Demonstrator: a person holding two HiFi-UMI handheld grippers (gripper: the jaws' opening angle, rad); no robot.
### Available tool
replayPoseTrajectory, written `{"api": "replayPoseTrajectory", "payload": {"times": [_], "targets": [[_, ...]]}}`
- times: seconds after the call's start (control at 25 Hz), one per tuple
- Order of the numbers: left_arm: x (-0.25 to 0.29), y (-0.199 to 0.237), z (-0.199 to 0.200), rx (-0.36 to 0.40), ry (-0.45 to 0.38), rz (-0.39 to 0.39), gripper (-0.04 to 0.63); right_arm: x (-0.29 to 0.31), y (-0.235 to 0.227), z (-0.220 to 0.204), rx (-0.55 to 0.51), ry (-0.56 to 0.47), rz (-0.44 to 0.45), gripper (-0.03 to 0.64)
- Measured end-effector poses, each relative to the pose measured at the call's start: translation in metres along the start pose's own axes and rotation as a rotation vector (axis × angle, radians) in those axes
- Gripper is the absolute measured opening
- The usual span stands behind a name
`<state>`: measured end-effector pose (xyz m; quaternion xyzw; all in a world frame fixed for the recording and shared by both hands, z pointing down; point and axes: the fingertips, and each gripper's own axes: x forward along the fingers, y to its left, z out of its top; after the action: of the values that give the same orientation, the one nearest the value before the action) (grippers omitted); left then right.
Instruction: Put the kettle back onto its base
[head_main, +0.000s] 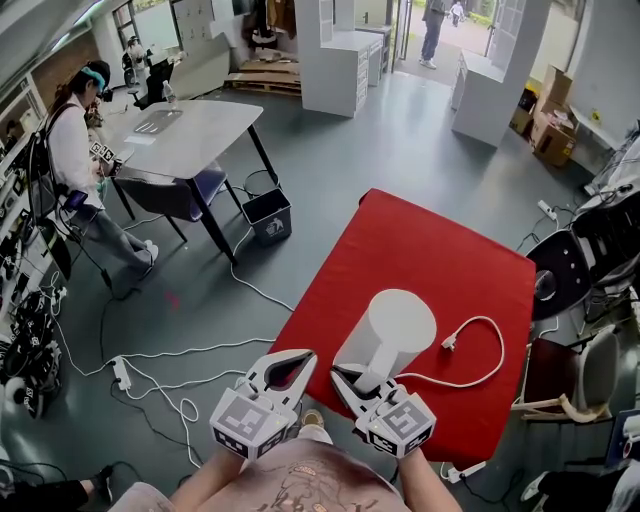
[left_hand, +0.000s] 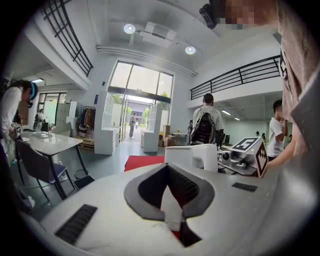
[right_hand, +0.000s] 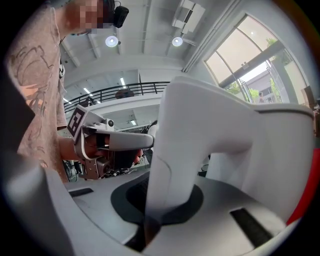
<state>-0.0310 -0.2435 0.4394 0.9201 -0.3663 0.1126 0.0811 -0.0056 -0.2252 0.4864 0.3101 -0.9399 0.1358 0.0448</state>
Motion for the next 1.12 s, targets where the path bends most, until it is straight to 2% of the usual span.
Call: {"api": "replayPoseTrajectory", "payload": {"times": [0.4, 1.12], "targets": [[-0.003, -0.006, -0.001, -0.01, 0.005, 0.007, -0.011, -0.001, 0.017, -0.018, -0.081, 0.048, 0.02, 0.014], [-0.013, -0.016, -0.012, -0.022, 0.007, 0.021, -0.012, -0.003, 0.026, -0.043, -0.153, 0.073, 0.008, 0.014]]}}
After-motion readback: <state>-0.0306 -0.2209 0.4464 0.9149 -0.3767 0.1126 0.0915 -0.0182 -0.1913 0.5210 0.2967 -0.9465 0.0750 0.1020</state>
